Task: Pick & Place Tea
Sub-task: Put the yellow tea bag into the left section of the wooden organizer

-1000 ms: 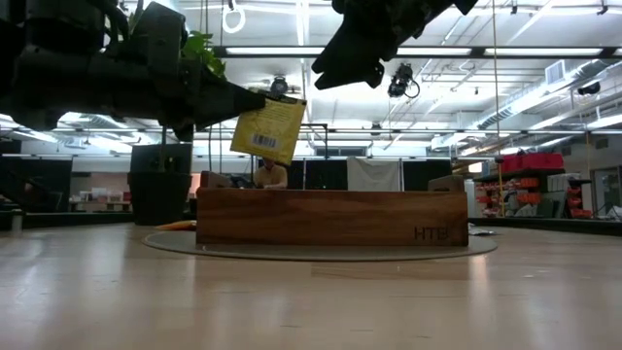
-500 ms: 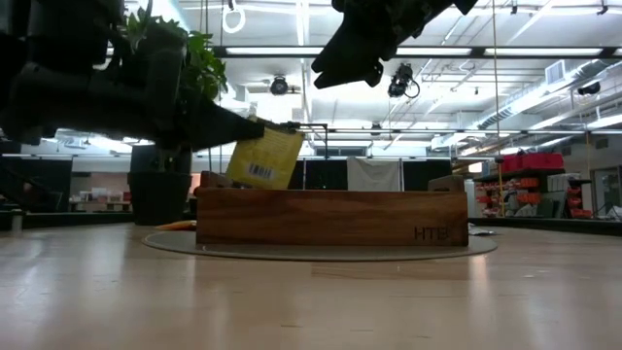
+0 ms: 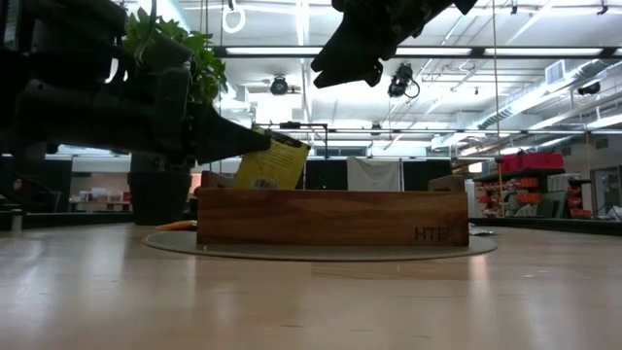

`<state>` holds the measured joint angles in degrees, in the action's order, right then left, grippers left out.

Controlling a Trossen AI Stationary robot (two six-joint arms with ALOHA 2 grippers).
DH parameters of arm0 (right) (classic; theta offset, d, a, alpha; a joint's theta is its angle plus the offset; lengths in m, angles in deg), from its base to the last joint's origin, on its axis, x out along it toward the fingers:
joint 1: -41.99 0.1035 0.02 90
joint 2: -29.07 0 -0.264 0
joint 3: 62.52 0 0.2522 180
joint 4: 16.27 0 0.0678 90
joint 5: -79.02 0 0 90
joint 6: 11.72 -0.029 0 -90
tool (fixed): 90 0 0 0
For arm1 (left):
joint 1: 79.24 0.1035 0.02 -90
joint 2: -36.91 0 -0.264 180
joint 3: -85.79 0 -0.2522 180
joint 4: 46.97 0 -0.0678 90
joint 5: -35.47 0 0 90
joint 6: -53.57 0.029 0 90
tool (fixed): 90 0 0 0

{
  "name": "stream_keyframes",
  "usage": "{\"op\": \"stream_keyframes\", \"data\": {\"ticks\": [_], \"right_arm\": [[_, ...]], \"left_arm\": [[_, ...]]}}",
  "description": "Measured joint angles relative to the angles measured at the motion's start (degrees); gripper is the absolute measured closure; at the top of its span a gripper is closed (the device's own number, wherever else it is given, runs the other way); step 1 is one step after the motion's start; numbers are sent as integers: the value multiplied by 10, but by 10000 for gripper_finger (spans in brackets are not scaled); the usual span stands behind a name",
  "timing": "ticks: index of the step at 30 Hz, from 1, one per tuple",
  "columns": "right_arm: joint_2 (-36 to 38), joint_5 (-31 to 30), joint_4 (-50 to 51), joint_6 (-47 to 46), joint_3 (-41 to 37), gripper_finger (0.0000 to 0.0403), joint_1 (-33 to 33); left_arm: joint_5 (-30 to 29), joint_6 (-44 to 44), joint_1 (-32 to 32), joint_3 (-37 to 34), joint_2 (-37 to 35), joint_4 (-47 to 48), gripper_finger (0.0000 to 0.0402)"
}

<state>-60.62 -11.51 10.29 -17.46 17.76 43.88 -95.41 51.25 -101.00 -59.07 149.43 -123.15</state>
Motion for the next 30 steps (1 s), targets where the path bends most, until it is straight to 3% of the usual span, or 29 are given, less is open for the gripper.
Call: {"op": "stream_keyframes", "data": {"ticks": [18,30], "right_arm": [[0,1,1,0,0,206,0],[0,2,5,0,0,206,0]], "left_arm": [[0,3,1,0,-2,0,332],[-65,37,0,0,-2,0,306]]}}
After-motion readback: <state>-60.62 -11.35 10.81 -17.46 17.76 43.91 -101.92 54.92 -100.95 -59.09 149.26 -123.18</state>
